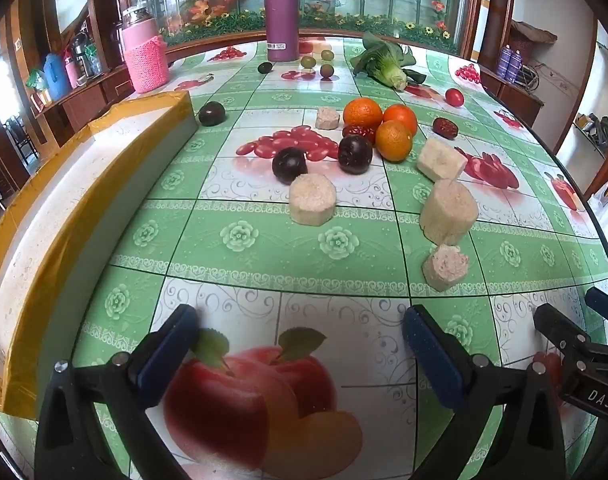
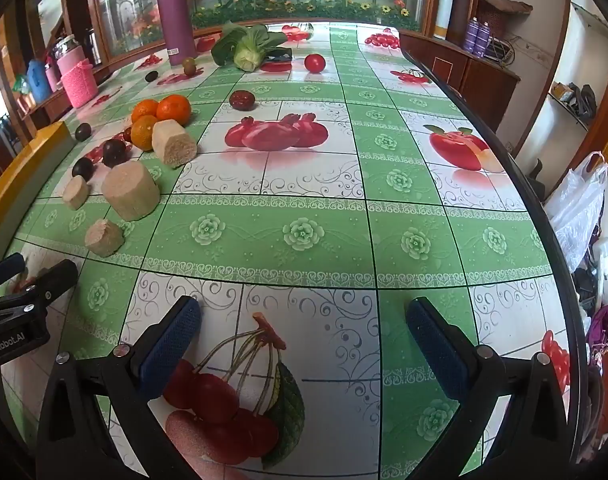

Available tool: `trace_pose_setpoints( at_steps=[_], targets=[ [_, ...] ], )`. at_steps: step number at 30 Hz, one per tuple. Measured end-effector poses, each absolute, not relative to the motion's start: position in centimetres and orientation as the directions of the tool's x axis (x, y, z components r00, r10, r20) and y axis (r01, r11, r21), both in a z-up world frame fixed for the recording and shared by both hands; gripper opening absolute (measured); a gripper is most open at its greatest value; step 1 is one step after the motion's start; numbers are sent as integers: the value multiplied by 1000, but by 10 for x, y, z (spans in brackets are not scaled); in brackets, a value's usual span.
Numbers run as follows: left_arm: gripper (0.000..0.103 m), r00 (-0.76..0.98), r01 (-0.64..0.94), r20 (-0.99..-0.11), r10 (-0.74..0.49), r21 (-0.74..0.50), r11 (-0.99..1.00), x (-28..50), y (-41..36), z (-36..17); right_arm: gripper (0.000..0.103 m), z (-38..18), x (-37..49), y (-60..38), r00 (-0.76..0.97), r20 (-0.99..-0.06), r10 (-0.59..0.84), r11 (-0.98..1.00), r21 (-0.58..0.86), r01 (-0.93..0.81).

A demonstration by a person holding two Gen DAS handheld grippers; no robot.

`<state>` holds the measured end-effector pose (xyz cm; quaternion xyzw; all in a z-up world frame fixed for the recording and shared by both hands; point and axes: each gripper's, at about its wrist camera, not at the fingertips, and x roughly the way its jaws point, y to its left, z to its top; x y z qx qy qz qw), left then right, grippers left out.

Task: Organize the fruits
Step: 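Move the right tool toward the round beige cake piece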

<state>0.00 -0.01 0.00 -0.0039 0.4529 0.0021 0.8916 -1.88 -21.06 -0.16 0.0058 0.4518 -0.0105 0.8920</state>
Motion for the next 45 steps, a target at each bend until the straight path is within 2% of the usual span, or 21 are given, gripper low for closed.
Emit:
trace_pose_setpoints(
  at_steps=[28,38,45],
  targets=[
    [103,573,6,-819,-21,-22,1000,2,4,2,103,2,-17,-205,551,-834,-34,999,-12,45],
    [103,626,13,-779,-38,-39,999,-7,26,30,103,32,-26,-178,575,-818,-1,1000,9,13],
    [103,664,14,-747,-31,-29,999,-17,42,53,103,52,-35,-166,603,-797,-41,999,-16,47]
  ],
)
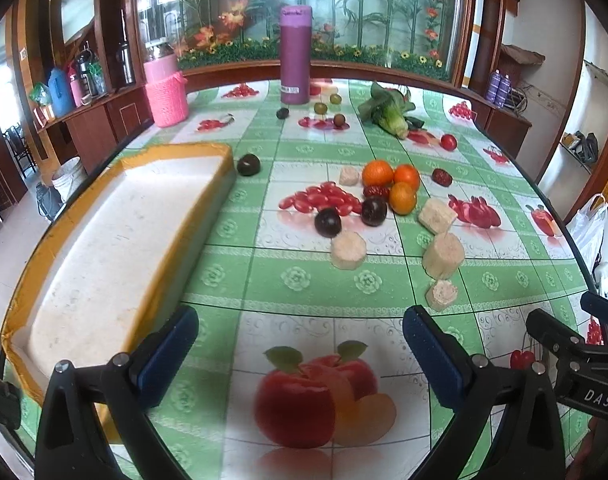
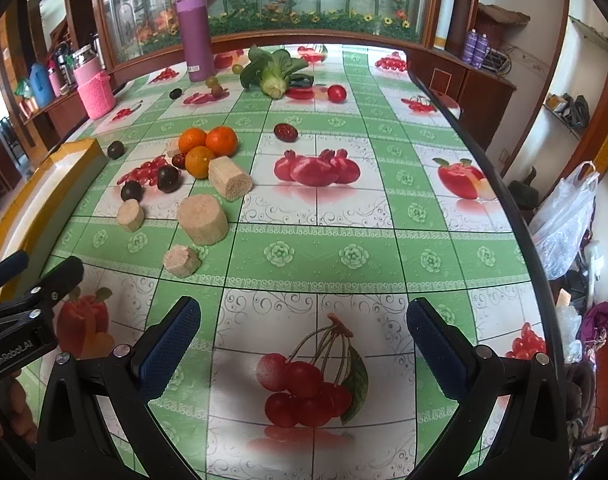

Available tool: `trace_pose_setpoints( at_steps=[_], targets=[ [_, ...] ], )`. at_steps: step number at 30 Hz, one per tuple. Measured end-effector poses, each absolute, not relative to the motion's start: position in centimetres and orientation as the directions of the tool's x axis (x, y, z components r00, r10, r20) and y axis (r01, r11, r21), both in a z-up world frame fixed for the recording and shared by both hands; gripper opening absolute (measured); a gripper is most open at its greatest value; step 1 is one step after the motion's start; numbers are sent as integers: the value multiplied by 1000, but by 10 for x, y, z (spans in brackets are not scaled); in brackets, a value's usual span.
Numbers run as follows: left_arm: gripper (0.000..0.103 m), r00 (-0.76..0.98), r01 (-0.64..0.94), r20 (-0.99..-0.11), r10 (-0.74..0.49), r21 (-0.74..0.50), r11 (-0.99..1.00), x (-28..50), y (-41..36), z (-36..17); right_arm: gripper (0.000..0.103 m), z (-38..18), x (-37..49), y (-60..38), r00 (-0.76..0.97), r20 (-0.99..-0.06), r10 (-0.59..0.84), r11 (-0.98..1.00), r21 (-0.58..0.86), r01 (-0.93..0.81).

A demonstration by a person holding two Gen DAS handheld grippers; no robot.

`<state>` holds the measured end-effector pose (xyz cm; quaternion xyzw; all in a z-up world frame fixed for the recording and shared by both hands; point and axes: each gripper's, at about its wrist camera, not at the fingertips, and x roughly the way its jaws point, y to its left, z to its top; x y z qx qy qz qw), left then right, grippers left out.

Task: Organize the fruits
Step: 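Move the right tool toward the round beige cake piece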

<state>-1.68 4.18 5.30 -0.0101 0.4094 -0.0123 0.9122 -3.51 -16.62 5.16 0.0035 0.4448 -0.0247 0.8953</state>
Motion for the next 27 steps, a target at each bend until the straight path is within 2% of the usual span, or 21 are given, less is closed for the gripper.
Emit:
trace_pose_setpoints(
  at_steps=[15,27],
  targets=[
    [103,714,-1,-700,-30,-43,999,-26,59,68,103,67,-52,-153,651,-758,-49,999,-24,47],
    [103,717,0,-696,-37,-53,999,-27,63,70,103,67,-53,-148,648,-761,-41,999,-23,35]
  ],
)
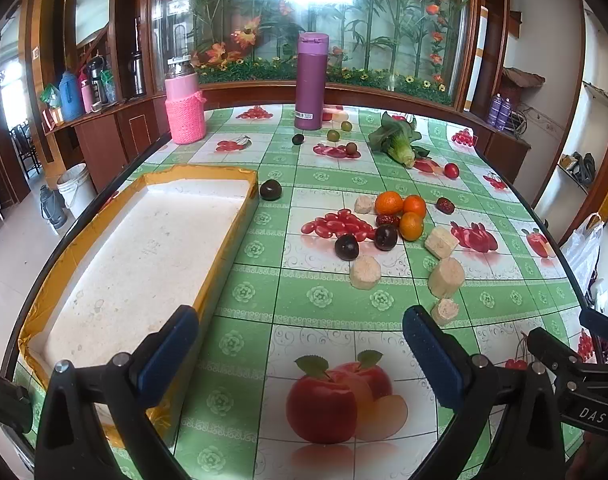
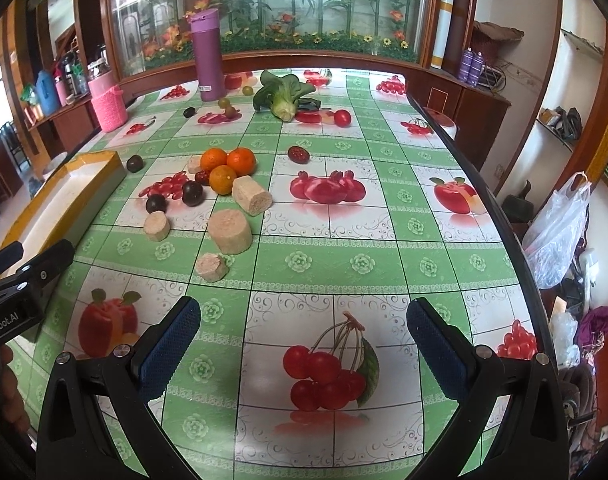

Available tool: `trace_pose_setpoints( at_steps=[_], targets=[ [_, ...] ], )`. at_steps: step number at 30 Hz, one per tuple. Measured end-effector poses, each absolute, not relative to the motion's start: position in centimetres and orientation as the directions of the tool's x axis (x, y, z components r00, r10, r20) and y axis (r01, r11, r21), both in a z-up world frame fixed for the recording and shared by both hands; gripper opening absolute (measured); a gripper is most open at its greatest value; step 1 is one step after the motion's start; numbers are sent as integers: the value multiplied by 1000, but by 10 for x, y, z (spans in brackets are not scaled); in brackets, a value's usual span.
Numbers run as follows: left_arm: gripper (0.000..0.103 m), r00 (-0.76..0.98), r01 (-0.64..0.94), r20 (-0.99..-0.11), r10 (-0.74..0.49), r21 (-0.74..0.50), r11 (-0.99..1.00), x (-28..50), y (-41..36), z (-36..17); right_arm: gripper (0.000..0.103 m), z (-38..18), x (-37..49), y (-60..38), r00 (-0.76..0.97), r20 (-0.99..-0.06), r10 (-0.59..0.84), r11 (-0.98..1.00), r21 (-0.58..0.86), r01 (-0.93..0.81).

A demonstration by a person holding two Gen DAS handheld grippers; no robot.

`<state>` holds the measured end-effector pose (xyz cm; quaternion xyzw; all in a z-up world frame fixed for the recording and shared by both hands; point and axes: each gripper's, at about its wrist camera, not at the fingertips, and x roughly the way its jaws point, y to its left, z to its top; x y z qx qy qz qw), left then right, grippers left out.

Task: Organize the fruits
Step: 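Move the right tool toward the round beige cake piece, then grasp the round beige cake with the right tool while the left tool grasps a small round beige piece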

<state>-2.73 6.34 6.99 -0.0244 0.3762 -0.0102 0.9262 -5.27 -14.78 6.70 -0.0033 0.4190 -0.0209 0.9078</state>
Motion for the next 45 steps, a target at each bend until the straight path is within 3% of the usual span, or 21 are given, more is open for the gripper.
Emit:
trace_pose_setpoints(
  at_steps=[14,25,28,31,33,35,45],
  targets=[
    [103,712,-6,-701,-28,-46,999,-25,67,69,103,60,-35,-144,628,-779,1,1000,1,-1],
    [103,696,-2,-717,-29,-43,999,-21,78,68,103,46,29,-122,580,-810,84,992,16,-123],
    [103,694,12,-719,-33,-34,999,-21,76,68,93,37,42,-115,553,-827,103,989,24,-147],
    [103,694,29,-719,-35,-21,999,-19,74,69,74,28,51,-108,522,-844,121,984,31,-178],
    [103,692,41,-721,-40,-16,999,-17,72,70,50,21,56,-106,494,-859,135,980,41,-196],
    [103,690,50,-723,-44,-13,999,-14,69,70,37,15,59,-106,470,-869,155,976,61,-208],
    [100,619,138,-775,-129,-54,989,22,33,59,37,32,42,-135,541,-824,168,979,76,-188]
  ],
)
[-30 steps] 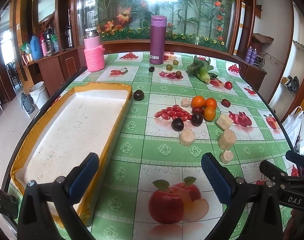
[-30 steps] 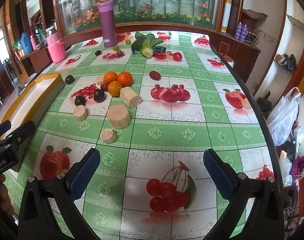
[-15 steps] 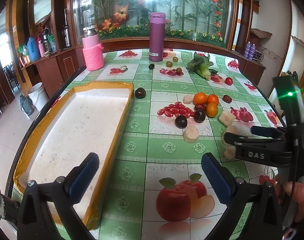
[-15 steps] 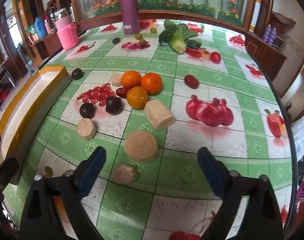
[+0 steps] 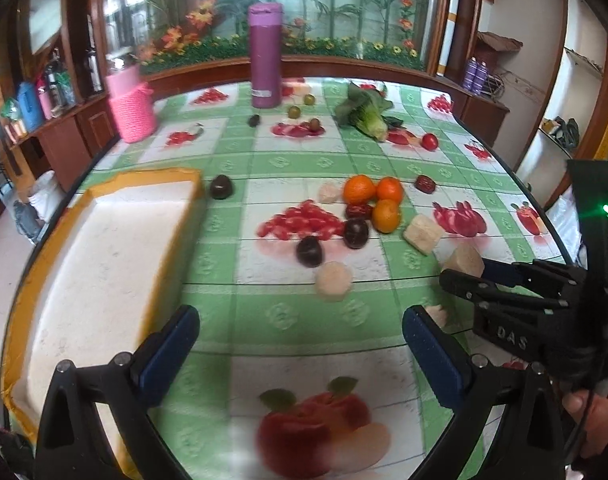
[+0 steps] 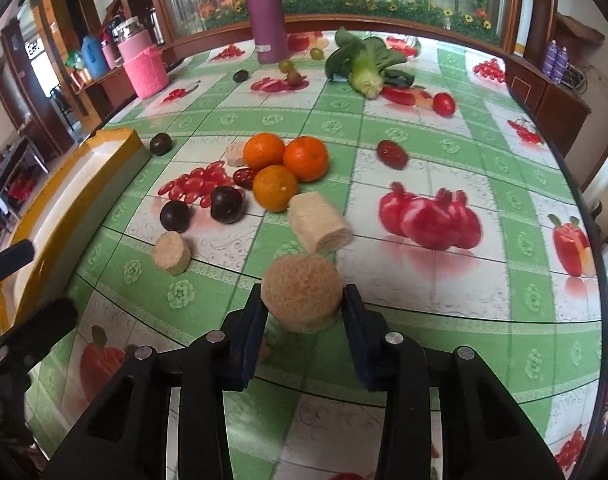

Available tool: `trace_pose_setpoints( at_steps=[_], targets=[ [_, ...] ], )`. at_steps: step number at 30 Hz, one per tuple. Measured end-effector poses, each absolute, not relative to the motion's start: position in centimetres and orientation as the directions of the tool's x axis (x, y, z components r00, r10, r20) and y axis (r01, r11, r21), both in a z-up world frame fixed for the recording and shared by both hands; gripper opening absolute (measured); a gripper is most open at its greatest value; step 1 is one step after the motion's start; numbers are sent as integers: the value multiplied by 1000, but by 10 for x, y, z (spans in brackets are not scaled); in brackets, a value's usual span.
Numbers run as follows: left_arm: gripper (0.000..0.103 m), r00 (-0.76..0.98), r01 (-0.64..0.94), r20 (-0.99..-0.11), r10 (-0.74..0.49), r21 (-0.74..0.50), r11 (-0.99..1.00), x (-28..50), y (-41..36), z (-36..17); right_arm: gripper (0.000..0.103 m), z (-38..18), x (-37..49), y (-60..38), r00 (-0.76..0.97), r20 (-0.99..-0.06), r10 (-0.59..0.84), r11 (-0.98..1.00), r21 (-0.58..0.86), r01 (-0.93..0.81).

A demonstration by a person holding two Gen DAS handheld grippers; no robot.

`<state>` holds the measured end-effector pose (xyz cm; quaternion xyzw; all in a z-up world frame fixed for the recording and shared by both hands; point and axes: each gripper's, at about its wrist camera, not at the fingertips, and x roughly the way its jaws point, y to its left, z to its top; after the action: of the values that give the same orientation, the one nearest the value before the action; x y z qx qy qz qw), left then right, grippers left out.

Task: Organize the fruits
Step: 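Grasp the round beige cake with the right tool while the left tool grasps a small round beige piece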

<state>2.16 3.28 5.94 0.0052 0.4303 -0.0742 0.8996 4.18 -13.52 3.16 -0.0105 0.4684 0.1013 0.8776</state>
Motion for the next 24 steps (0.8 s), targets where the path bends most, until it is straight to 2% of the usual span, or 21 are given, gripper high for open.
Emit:
trace_pose_setpoints(
  at_steps=[1,3,4,8,10,12,13,21,24],
  targets=[
    [97,605,143,-785,-132,-55,988,27,27,56,37,32,40,-139,544,-823,165,980,75,-184],
    [85,578,157,-805,-135,-52,986,39,15,50,37,32,37,-147,547,-821,162,981,76,-177],
    [84,564,162,-814,-136,-52,985,45,11,46,37,32,36,-150,547,-822,161,982,76,-174],
    [68,507,142,-851,-137,-74,987,64,3,28,37,29,32,-161,543,-823,170,982,95,-163],
    [56,485,127,-861,-152,-102,987,70,4,19,37,27,30,-165,540,-823,178,981,108,-159],
    [35,493,124,-857,-151,-103,987,72,4,14,37,26,29,-168,539,-822,184,981,118,-156],
    [32,498,137,-853,-156,-101,985,72,2,14,37,25,28,-169,538,-822,187,980,122,-155],
    [32,493,147,-840,-225,-174,974,58,13,26,37,33,23,-165,564,-806,182,979,94,-181],
    [32,495,143,-839,-227,-178,973,52,18,29,38,30,24,-172,549,-810,204,977,138,-160]
  ],
)
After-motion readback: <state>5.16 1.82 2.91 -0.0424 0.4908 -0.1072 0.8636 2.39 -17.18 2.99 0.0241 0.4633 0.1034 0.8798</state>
